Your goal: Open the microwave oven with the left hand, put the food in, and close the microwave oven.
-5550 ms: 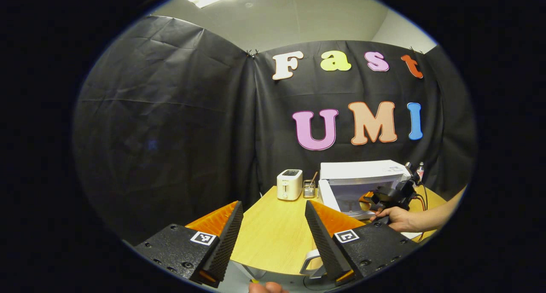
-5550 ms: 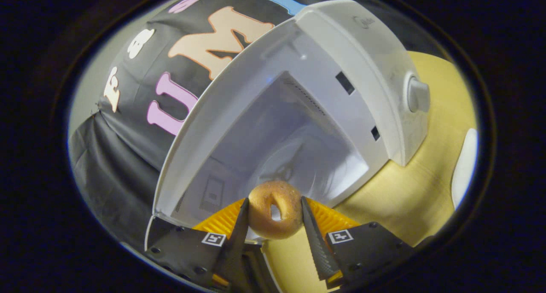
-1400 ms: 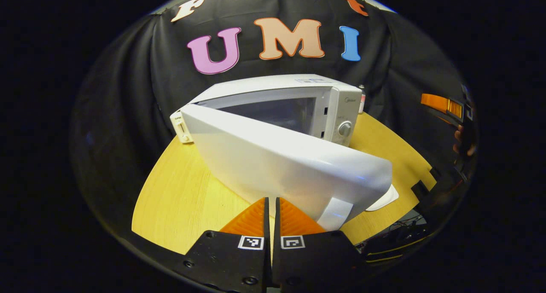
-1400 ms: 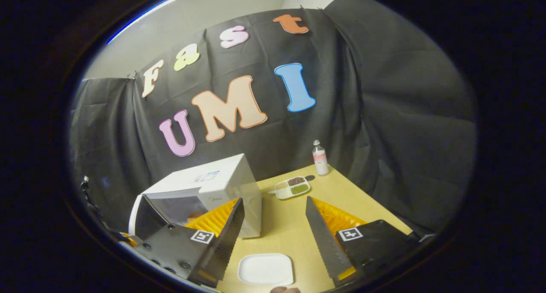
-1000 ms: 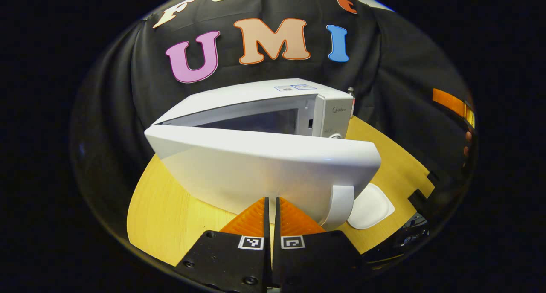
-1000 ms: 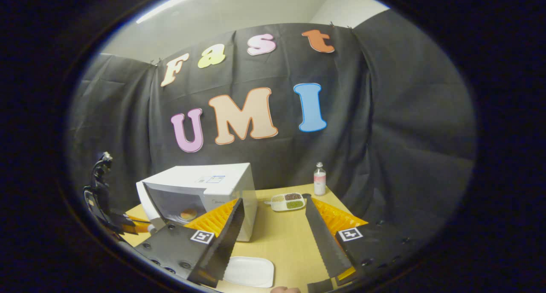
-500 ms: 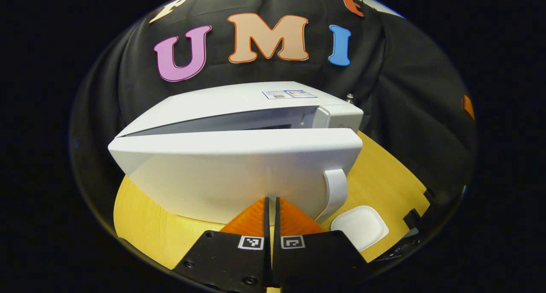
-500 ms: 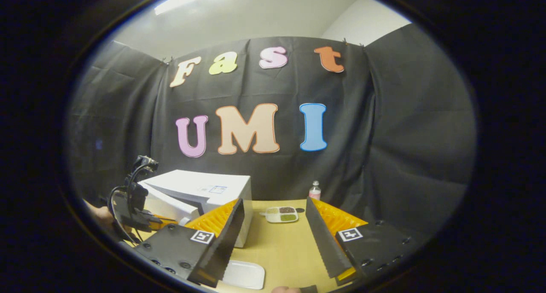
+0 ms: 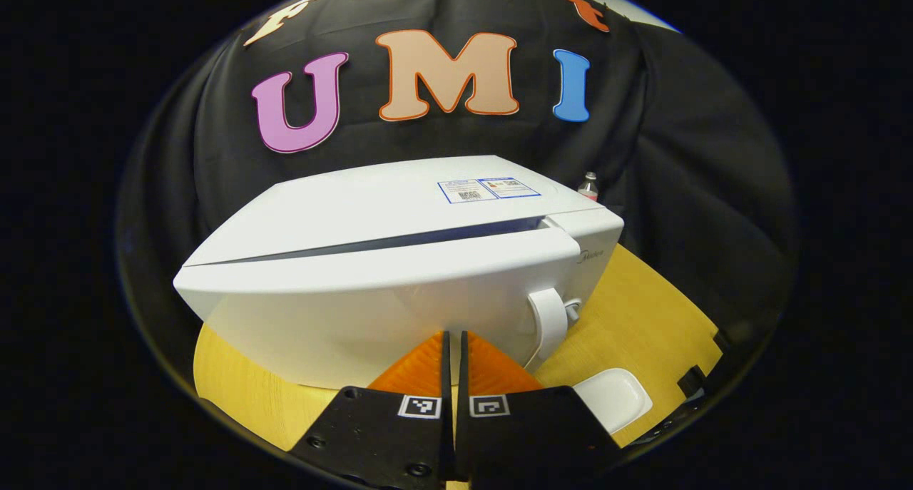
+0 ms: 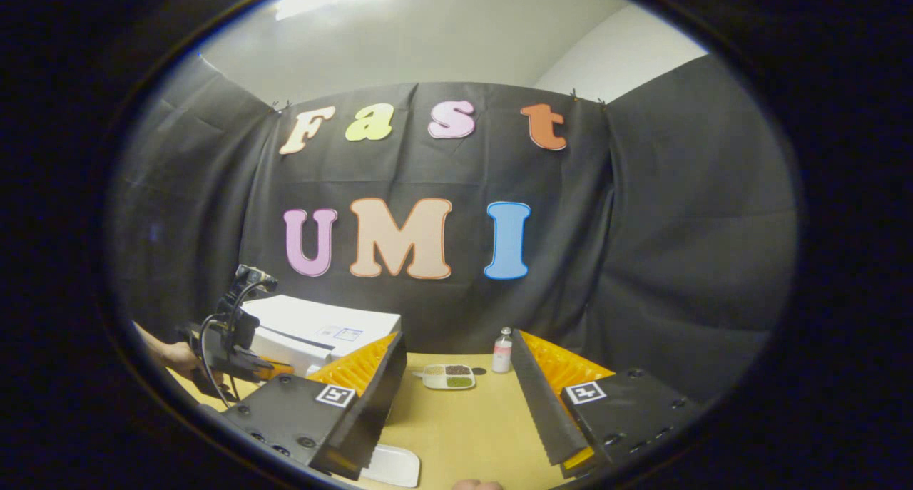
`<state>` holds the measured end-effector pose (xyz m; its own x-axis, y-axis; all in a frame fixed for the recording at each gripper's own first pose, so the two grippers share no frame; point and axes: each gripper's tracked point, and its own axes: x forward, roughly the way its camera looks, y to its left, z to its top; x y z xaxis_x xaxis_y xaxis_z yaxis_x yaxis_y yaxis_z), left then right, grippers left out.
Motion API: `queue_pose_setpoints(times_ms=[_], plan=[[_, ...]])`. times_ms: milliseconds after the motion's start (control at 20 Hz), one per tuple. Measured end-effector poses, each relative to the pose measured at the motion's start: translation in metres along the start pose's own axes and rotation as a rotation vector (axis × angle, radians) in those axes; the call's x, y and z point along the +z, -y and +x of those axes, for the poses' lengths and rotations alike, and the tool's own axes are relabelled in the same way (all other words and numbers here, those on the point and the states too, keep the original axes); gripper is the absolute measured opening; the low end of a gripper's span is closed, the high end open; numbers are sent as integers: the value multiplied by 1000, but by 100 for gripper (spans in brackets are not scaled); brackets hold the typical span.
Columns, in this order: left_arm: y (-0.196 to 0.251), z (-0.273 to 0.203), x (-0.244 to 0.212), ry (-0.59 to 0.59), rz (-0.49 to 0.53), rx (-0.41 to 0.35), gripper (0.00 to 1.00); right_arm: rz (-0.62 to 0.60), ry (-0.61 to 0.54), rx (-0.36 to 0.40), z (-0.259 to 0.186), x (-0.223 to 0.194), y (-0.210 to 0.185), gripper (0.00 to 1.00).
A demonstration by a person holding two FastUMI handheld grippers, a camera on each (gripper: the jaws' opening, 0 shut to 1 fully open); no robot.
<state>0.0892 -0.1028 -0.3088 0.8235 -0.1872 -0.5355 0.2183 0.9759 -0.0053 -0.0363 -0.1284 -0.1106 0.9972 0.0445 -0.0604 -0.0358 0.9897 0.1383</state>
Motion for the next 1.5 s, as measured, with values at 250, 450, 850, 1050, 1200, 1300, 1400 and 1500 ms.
queue_pose_setpoints(times_ms=[250, 450, 850, 1050, 1200, 1300, 1400, 1500], plan=[[-1, 6, 2, 10, -52, 13, 1, -9, -7, 2, 0, -2, -4, 87], [-3, 11, 1, 0, -69, 49, 0, -34, -20, 19, 2, -6, -9, 87], [-2, 13, 0, 23, -45, 33, 0, -24, -26, 23, 6, -8, -12, 87], [-3, 8, 3, 28, 6, 62, 1, -25, -31, 38, 8, -8, -17, 87], [-5, -20, 33, 105, 25, 67, 0, -21, -37, 45, 12, -9, -19, 87], [-7, -49, 59, 170, 21, 74, 1, -16, -41, 56, 15, -9, -22, 87], [-11, -84, 88, 247, 23, 84, 0, -20, -45, 64, 21, -10, -23, 87], [-18, -117, 111, 315, 38, 97, 0, -12, -52, 72, 28, -11, -26, 87]])
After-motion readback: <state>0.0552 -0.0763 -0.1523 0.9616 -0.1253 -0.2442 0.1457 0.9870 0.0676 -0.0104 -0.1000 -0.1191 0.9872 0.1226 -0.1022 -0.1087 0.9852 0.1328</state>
